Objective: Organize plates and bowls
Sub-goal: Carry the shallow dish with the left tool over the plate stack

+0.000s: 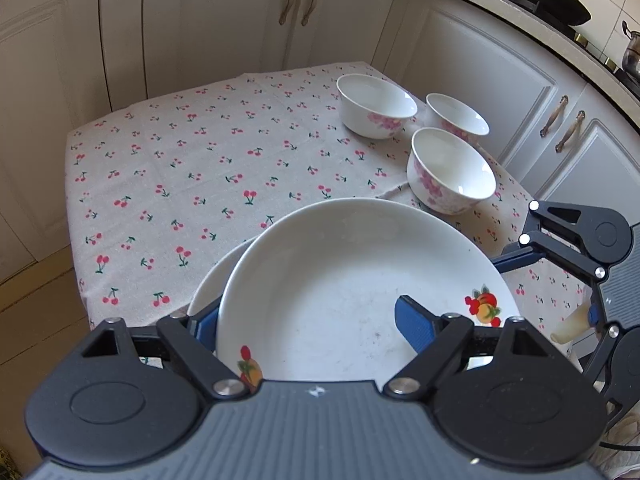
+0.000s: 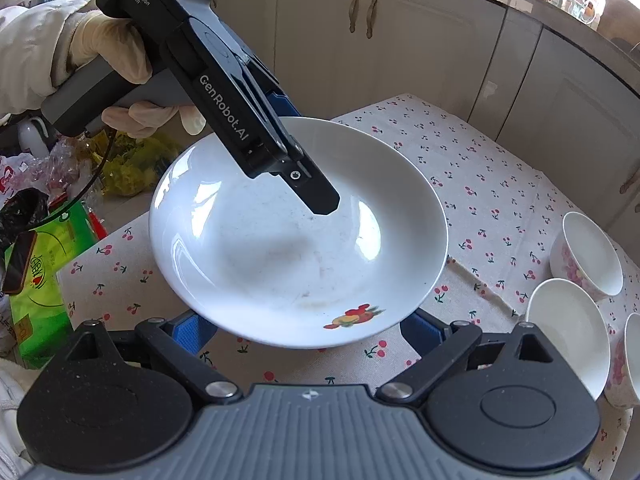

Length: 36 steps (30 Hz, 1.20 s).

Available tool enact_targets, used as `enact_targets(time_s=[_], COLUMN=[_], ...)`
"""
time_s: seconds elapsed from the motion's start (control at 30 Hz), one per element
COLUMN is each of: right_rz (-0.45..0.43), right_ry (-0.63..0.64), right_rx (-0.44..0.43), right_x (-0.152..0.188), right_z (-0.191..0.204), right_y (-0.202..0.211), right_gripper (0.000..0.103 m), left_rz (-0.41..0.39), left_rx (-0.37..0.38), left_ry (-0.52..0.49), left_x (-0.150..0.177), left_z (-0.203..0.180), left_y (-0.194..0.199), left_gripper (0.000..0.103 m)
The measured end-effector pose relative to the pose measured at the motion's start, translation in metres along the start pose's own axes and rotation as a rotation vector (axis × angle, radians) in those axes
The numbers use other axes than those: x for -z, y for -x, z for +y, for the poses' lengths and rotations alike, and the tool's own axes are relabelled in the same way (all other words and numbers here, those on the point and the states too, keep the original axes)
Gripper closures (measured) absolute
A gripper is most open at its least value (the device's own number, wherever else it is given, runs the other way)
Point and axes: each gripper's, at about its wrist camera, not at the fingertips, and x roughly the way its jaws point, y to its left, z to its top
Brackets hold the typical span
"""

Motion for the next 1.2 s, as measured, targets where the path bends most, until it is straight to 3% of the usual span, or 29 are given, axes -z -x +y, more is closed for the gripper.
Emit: enact_targets(time_s=[0.63,1.2], right_rz=[0.032,0.024], right_ry=[-0.041,-0.096], right_rx=[0.036,0.004], right_x=[0.005,0.004], right_z=[0.01,0.012], right_y=[-0.004,-0.004], right_gripper=[0.004,0.004], left_rz=[0.031,0.077], left_rx=[0.022,-0.007], left_ry=[0.01,-0.004], left_x=[0.005,0.005], left_z=[0.008,0.01], left_y=[-0.016,-0.024], left_gripper=[0.017,0.017])
